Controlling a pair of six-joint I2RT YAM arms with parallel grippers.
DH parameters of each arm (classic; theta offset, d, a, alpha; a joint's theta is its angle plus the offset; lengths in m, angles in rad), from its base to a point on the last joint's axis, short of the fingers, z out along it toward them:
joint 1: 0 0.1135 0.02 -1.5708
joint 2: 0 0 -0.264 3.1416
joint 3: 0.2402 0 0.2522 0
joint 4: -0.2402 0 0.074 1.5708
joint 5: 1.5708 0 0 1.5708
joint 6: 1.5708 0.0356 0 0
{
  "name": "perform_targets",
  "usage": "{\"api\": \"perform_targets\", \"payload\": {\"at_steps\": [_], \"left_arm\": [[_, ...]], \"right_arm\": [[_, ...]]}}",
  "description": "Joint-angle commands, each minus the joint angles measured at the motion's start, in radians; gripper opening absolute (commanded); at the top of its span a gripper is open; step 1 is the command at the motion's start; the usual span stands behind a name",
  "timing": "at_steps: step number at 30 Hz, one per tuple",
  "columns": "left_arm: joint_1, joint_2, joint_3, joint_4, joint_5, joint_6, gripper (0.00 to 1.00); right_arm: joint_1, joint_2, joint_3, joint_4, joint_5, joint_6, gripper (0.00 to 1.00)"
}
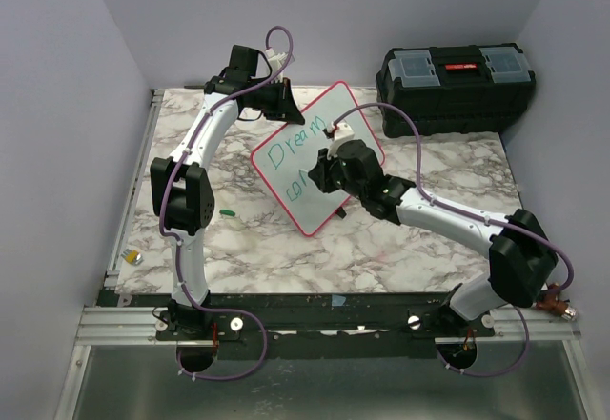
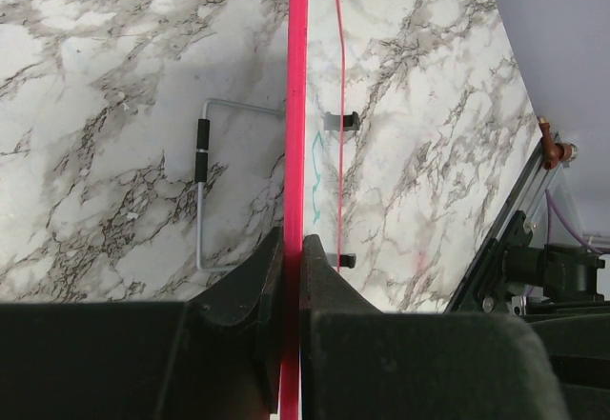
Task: Write a sentence on the whiteboard
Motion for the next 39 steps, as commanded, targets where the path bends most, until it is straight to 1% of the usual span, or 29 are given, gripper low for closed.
{"api": "perform_targets", "payload": {"at_steps": [1,18,28,39], "left_arm": [[-0.024,-0.015,-0.014,-0.033,-0.028,0.047,0.0],[-0.025,-0.017,-0.014,-0.034,-0.029,0.047,0.0],[-0.025,-0.018,-0.014,-0.034,-0.03,0.045,0.0],[-0.025,-0.018,-0.014,-0.032,-0.031,0.045,0.0]], "right_arm": [[-0.004,0.036,0.011,-0.04,0.069,-0.015,0.01],[-0.004,-0.045,-0.119,-0.044,0.018,0.023,0.01],[-0.004,-0.039,-0.071,-0.042,0.006,0.017,0.01],[-0.005,0.034,0.032,-0.047,0.079,-0.009,0.01]]}}
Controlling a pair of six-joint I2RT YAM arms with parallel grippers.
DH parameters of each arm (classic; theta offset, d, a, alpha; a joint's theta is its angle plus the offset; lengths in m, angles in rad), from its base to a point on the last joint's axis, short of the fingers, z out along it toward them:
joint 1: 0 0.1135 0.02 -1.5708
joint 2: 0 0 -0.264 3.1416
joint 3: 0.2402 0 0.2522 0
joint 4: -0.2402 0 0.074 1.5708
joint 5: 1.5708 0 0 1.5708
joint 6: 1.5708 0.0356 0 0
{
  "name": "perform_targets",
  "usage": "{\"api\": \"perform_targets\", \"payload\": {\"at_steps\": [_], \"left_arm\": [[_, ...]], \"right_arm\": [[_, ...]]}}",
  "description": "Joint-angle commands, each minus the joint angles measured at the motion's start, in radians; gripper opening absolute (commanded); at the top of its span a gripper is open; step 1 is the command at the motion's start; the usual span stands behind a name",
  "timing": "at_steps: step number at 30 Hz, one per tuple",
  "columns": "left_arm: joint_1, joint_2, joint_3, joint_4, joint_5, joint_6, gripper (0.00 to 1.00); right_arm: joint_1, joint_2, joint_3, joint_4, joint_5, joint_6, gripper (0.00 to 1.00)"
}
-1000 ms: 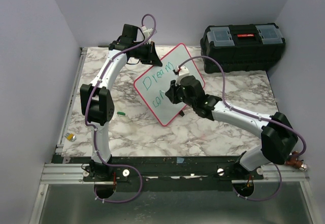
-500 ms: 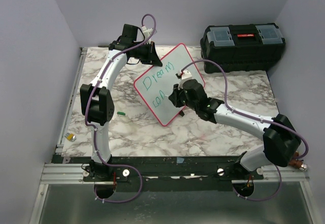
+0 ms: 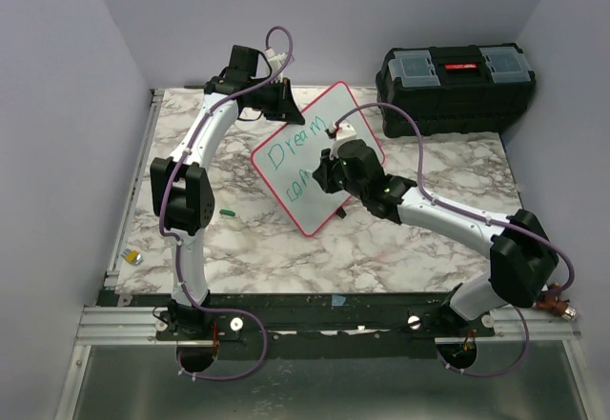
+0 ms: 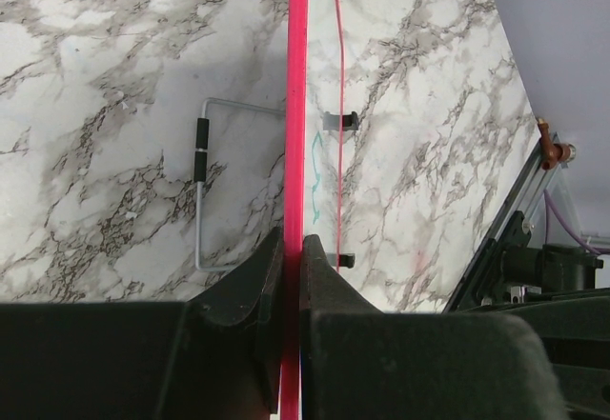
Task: Write a sentence on the whiteboard
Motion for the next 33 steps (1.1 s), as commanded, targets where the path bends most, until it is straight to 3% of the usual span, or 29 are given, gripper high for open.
{"api": "perform_targets", "payload": {"at_steps": [1,14,33], "left_arm": [[-0.024,-0.018,-0.012,-0.031,-0.028,0.049,0.0],[-0.025,-0.015,-0.011,-0.033,-0.028,0.05,0.0],[-0.025,-0.018,-0.012,-0.033,-0.032,0.049,0.0]], "right_arm": [[-0.005,0.049,0.047,-0.007,0.055,-0.014,0.01],[-0.019,0.041,0.038,-0.053,0.101,0.0,0.01],[-0.021,-0.038,-0.065,-0.059,0.053,0.028,0.01]]}}
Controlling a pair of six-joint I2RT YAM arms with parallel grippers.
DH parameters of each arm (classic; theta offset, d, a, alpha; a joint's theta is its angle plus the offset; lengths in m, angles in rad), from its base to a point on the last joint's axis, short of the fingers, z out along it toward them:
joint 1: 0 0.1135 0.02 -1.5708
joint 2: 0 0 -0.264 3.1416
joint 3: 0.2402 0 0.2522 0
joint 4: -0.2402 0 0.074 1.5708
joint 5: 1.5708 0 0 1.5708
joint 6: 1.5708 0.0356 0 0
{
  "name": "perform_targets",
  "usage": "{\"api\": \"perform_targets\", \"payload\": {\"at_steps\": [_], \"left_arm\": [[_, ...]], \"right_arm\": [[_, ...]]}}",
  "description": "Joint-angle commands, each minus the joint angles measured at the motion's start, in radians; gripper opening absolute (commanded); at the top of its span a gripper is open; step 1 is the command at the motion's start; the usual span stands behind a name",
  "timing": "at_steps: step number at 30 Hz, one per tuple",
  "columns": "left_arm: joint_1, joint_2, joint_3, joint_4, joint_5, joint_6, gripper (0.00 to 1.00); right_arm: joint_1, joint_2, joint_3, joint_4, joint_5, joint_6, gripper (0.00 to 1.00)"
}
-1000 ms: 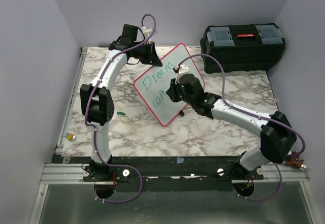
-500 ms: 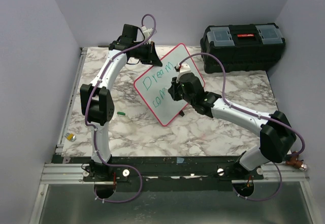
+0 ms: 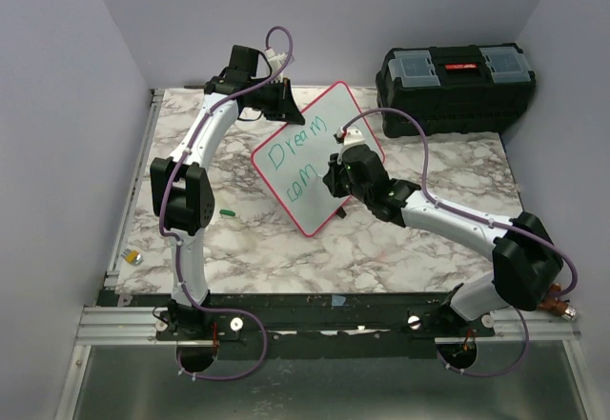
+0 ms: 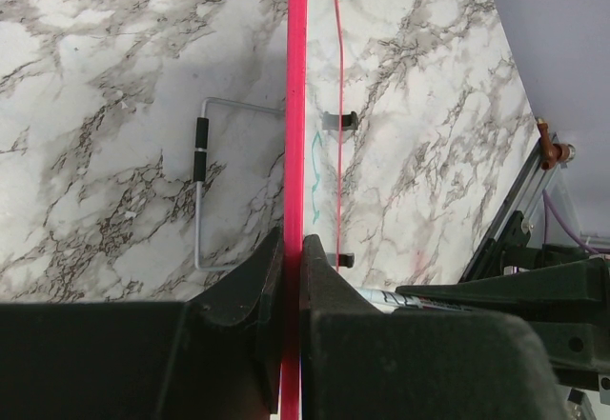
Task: Write a sentence on the whiteboard
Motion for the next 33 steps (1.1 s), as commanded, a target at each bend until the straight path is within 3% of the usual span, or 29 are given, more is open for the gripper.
{"api": "perform_targets", "payload": {"at_steps": [1,17,33], "left_arm": [[-0.025,-0.019,-0.013,-0.032,-0.03,0.05,0.0],[-0.025,-0.028,-0.023,-0.029,-0.032,0.051,0.0],[-0.025,-0.027,-0.022,-0.029,-0.032,0.051,0.0]], "right_arm": [[-0.003,-0.019,-0.015,-0.032,-0.004,0.014,0.01],[-0.013,-0.009,0.099,-0.026,0.045,-0.016,0.01],[-0.036,0.051,0.093,0.002,0.012,-0.001,0.01]]}}
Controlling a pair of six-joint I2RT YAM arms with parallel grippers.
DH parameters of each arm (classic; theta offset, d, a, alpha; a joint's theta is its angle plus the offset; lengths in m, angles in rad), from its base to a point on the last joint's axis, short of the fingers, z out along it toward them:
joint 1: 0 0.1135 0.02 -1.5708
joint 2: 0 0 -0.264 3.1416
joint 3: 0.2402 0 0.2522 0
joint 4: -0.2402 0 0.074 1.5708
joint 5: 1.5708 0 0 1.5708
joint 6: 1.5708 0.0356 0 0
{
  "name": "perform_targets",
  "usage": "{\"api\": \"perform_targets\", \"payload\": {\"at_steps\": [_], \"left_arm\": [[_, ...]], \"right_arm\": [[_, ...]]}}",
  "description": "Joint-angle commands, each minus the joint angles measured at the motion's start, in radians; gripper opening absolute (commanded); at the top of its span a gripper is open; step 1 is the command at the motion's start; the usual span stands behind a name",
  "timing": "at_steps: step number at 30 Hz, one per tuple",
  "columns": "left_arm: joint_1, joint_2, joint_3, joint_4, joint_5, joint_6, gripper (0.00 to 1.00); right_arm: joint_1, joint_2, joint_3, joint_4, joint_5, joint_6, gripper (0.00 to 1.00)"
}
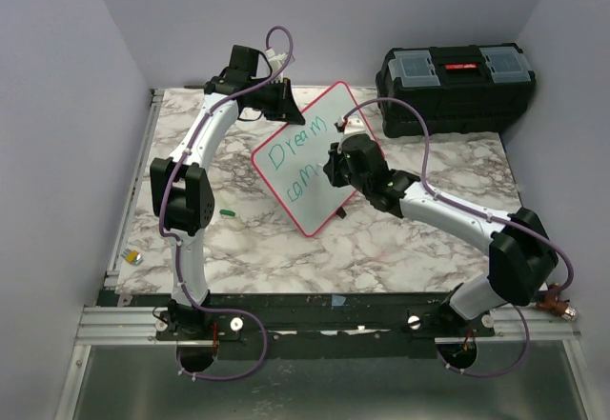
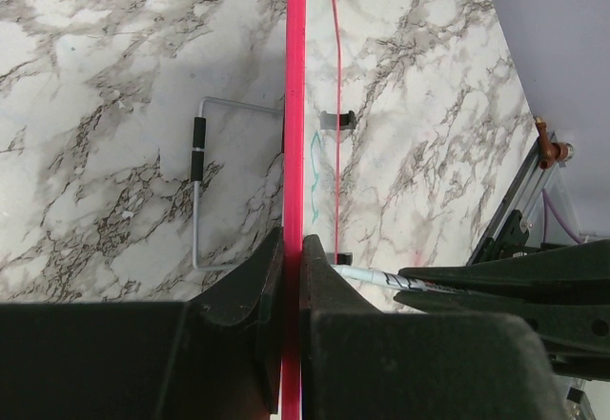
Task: Write a sentence on the whiteboard
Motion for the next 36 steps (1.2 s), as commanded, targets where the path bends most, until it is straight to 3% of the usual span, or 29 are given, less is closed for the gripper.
{"api": "perform_targets", "payload": {"at_steps": [1,15,36], "left_arm": [[-0.023,-0.025,-0.021,-0.028,-0.031,0.052,0.0],[-0.023,-0.019,-0.02,-0.027,-0.032,0.05,0.0],[-0.023,-0.01,-0.01,-0.03,-0.032,0.05,0.0]], "right_arm": [[-0.012,0.024,0.011,0.031,-0.005,0.007,0.01],[-0.054,0.041,0.032,0.024,-0.003,0.008,0.01],[-0.054,0.048,0.021,0.05,-0.176,0.015,0.01]]}}
